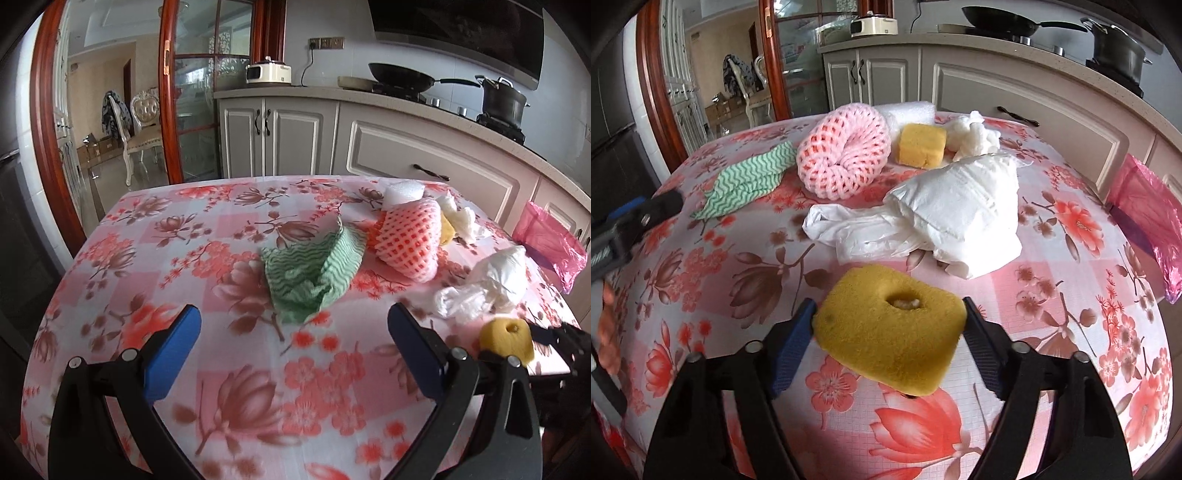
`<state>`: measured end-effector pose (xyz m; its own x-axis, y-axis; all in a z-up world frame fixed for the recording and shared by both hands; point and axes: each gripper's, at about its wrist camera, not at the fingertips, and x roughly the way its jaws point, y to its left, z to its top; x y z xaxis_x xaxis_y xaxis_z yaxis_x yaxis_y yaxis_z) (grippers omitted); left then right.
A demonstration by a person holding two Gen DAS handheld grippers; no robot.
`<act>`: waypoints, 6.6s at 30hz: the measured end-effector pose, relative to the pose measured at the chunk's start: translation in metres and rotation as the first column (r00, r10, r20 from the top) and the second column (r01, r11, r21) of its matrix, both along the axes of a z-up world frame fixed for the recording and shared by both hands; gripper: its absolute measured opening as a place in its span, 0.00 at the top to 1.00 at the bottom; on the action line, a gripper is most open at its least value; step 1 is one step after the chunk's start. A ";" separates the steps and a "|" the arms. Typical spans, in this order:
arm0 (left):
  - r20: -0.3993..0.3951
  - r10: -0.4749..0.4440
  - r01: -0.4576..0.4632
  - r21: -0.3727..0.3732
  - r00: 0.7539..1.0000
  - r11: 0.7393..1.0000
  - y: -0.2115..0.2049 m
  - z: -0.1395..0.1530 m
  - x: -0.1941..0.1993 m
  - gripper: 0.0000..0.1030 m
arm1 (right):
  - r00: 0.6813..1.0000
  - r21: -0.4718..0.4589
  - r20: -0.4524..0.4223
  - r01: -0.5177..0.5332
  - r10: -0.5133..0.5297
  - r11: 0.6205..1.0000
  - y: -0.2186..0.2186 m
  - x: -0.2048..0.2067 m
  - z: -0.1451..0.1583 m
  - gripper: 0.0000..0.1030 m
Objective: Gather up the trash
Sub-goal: 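Grasp the green striped cloth with the left tool while the right tool grasps the yellow sponge, then carry the cloth and sponge to the pink bin and open both tools, then move both tools back over the table, then grasp the pink foam fruit net with the left tool while the right tool grasps the white plastic bag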
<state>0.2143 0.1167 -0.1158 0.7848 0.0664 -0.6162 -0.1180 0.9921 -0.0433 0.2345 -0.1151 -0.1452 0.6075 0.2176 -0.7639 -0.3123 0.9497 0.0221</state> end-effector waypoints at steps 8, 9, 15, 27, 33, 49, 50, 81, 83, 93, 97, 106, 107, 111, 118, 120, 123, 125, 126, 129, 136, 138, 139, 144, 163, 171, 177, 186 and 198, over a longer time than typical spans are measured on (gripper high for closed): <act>-0.057 -0.005 0.005 0.014 0.998 1.000 -0.003 -0.013 0.061 0.05 | 0.999 0.049 0.023 -0.025 0.024 0.998 -0.009 -0.004 0.005 0.45; -0.061 -0.003 0.004 0.020 0.998 1.000 -0.004 -0.014 0.065 0.05 | 0.999 0.055 0.026 -0.030 0.029 0.998 -0.009 -0.005 0.007 0.45; -0.126 -0.037 0.044 0.047 0.991 0.998 -0.015 -0.026 0.096 0.26 | 0.997 0.079 0.057 -0.052 0.048 0.995 -0.011 -0.010 0.018 0.45; -0.103 -0.100 0.112 0.117 0.990 0.987 -0.032 -0.026 0.048 0.87 | 0.990 0.116 0.115 -0.089 0.075 0.989 -0.010 -0.025 0.034 0.45; -0.066 -0.109 0.119 0.160 0.992 0.980 -0.042 -0.013 0.007 0.91 | 0.984 0.129 0.153 -0.106 0.086 0.986 -0.007 -0.042 0.046 0.45; 0.010 -0.155 0.150 0.206 0.988 0.967 -0.072 0.024 -0.041 0.91 | 0.971 0.167 0.233 -0.093 0.052 0.982 -0.026 -0.070 0.070 0.45; 0.013 -0.158 0.152 0.210 0.987 0.966 -0.074 0.026 -0.042 0.91 | 0.970 0.171 0.236 -0.090 0.048 0.981 -0.028 -0.071 0.071 0.45; 0.116 -0.441 0.416 0.190 0.890 0.889 -0.194 0.061 -0.043 0.91 | 0.931 0.281 0.266 0.172 -0.249 0.944 -0.154 -0.056 0.078 0.45; 0.128 -0.481 0.455 0.189 0.867 0.870 -0.211 0.064 -0.041 0.91 | 0.922 0.284 0.266 0.204 -0.282 0.937 -0.166 -0.053 0.078 0.45; 0.164 -0.608 0.591 0.147 0.777 0.794 -0.291 0.073 0.004 0.91 | 0.874 0.240 0.293 0.325 -0.388 0.915 -0.239 -0.029 0.085 0.45; 0.187 -0.649 0.645 0.092 0.737 0.759 -0.324 0.082 0.035 0.91 | 0.853 0.218 0.307 0.368 -0.421 0.904 -0.275 -0.011 0.090 0.45; 0.230 -0.705 0.727 -0.013 0.670 0.687 -0.401 0.112 0.123 0.91 | 0.827 0.168 0.348 0.409 -0.442 0.897 -0.344 0.049 0.102 0.45; 0.233 -0.709 0.734 -0.030 0.666 0.679 -0.412 0.115 0.137 0.91 | 0.823 0.165 0.352 0.413 -0.445 0.895 -0.350 0.057 0.103 0.45; 0.232 -0.709 0.742 -0.109 0.666 0.661 -0.444 0.120 0.180 0.91 | 0.816 0.167 0.352 0.427 -0.458 0.889 -0.374 0.084 0.101 0.45; 0.218 -0.717 0.750 -0.202 0.662 0.630 -0.493 0.108 0.238 0.90 | 0.828 0.158 0.334 0.423 -0.451 0.892 -0.397 0.117 0.082 0.41; 0.210 -0.723 0.753 -0.214 0.658 0.622 -0.502 0.103 0.245 0.87 | 0.834 0.150 0.323 0.420 -0.446 0.895 -0.399 0.124 0.073 0.36; 0.197 -0.718 0.744 -0.221 0.668 0.631 -0.509 0.094 0.251 0.69 | 0.833 0.165 0.313 0.425 -0.456 0.890 -0.401 0.122 0.064 0.33; 0.196 -0.713 0.739 -0.203 0.674 0.643 -0.506 0.090 0.251 0.63 | 0.828 0.188 0.310 0.428 -0.467 0.884 -0.403 0.116 0.062 0.33; 0.195 -0.712 0.738 -0.194 0.675 0.646 -0.504 0.089 0.250 0.58 | 0.825 0.200 0.313 0.428 -0.471 0.882 -0.404 0.112 0.063 0.31; 0.190 -0.700 0.725 -0.162 0.688 0.669 -0.493 0.088 0.244 0.54 | 0.820 0.201 0.320 0.430 -0.474 0.880 -0.402 0.102 0.066 0.31; 0.229 -0.615 0.640 -0.049 0.754 0.767 -0.440 0.103 0.191 0.14 | 0.807 0.221 0.344 0.428 -0.480 0.876 -0.383 0.054 0.087 0.30; 0.240 -0.577 0.589 0.026 0.781 0.808 -0.420 0.106 0.166 0.05 | 0.804 0.221 0.357 0.423 -0.476 0.879 -0.372 0.039 0.095 0.29; 0.243 -0.568 0.574 0.055 0.786 0.817 -0.410 0.107 0.155 0.05 | 0.802 0.222 0.363 0.419 -0.474 0.880 -0.366 0.031 0.098 0.28; 0.239 -0.537 0.521 0.128 0.809 0.844 -0.357 0.108 0.103 0.05 | 0.812 0.221 0.370 0.394 -0.450 0.892 -0.334 0.001 0.107 0.26; 0.188 -0.327 0.311 0.109 0.926 0.944 -0.152 0.049 -0.025 0.05 | 0.942 0.187 0.249 0.180 -0.224 0.966 -0.156 -0.011 0.085 0.23; 0.174 -0.218 0.199 0.118 0.960 0.973 -0.092 0.037 -0.036 0.05 | 0.971 0.170 0.184 0.118 -0.150 0.978 -0.094 0.007 0.063 0.19; 0.180 -0.165 0.148 0.102 0.970 0.984 -0.063 0.035 -0.037 0.05 | 0.979 0.201 0.110 0.148 -0.172 0.968 -0.063 0.029 0.048 0.18; 0.169 -0.116 0.102 0.089 0.979 0.991 -0.039 0.029 -0.026 0.05 | 0.970 0.198 -0.001 0.240 -0.244 0.950 -0.038 0.061 0.021 0.18; 0.136 -0.120 0.106 0.103 0.984 0.989 -0.040 0.020 0.005 0.05 | 0.978 0.148 0.022 0.203 -0.209 0.968 -0.024 0.079 0.012 0.45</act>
<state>0.2195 0.0769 -0.0960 0.8692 0.0254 -0.4939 -0.0045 0.9990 0.0434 0.3132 -0.1390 -0.1330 0.6782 0.1907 -0.7097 -0.1133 0.9813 0.1555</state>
